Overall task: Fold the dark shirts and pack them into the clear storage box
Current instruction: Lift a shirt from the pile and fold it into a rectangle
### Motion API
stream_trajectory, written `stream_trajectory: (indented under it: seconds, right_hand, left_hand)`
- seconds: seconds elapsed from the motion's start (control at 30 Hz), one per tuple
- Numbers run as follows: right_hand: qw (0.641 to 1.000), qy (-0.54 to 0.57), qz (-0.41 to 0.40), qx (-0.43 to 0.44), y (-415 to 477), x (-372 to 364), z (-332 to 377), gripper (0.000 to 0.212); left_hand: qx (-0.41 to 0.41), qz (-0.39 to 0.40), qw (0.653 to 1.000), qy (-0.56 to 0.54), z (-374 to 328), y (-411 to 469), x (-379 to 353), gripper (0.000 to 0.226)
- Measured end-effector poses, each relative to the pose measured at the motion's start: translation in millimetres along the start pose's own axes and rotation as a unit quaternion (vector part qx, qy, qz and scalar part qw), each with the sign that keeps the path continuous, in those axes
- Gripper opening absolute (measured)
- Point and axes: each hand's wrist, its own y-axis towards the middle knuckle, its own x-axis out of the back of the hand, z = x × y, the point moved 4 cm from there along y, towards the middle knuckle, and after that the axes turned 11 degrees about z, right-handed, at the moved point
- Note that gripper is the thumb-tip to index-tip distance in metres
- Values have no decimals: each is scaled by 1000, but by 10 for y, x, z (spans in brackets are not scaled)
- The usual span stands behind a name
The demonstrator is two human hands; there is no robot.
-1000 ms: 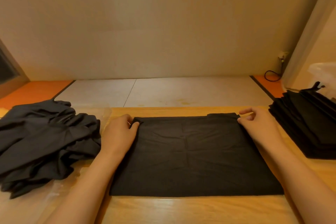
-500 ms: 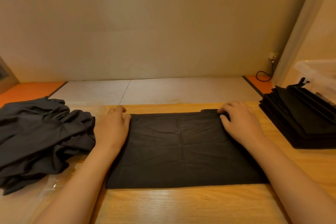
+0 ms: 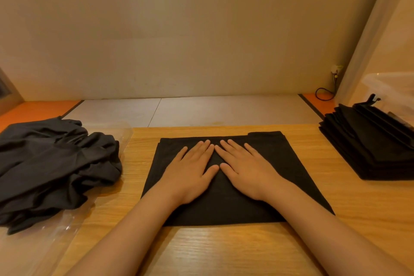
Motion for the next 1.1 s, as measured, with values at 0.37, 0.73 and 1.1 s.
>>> stream_trajectory:
  seconds: [0.37, 0.73, 1.1]
  right_hand:
    - [993, 37, -1, -116, -16, 68, -747, 53]
    - [978, 52, -63, -193, -138, 169, -894, 55]
    - [998, 57, 7, -20, -762, -71, -257, 52]
  left_hand:
    - [72, -16, 997, -21, 465, 34, 57, 60]
    - [98, -64, 991, -58, 638, -66, 165, 62]
    - [11, -18, 1000, -17, -48, -934, -238, 94]
